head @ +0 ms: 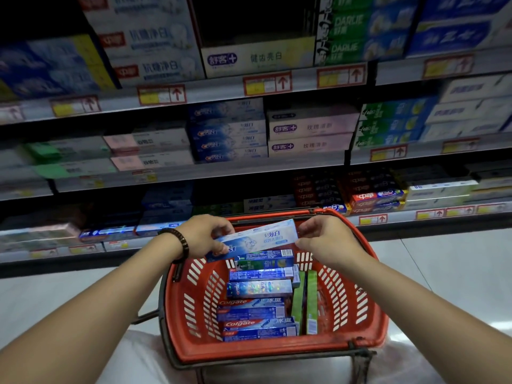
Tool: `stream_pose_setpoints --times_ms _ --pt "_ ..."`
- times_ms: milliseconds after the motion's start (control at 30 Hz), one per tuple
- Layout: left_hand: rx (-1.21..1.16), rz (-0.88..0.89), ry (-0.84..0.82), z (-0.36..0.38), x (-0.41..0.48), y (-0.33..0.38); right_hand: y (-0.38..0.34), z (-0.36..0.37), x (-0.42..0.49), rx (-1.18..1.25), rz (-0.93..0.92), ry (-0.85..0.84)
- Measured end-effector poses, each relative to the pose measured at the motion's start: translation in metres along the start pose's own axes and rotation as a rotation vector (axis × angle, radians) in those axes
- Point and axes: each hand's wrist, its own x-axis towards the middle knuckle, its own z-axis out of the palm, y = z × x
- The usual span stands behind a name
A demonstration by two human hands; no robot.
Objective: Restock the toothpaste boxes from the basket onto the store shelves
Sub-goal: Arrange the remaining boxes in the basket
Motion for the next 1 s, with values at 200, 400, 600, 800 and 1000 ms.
stream_pose_setpoints --times_ms 200,400,600,800,1000 --pt "-0.060 0.024 0.050 -0.008 -0.001 0.000 -0.001 0.004 0.004 0.071 -0.040 0.111" --pt "-0.118 0.037 0.047 -0.008 0.002 -0.001 -0.004 0.007 0.011 0.152 -0.056 0.139" --pt "-0.138 0.071 0.082 -0.015 0.002 0.004 -0.009 0.005 0.014 0.226 -0.070 0.172" --pt "-0.229 0.098 0.145 -0.017 -0.003 0.008 -0.015 0.000 0.017 0.296 -0.106 0.188" --pt "-0.344 0.099 0.275 -0.019 -0.006 0.015 -0.022 -0.009 0.020 0.364 -0.121 0.244"
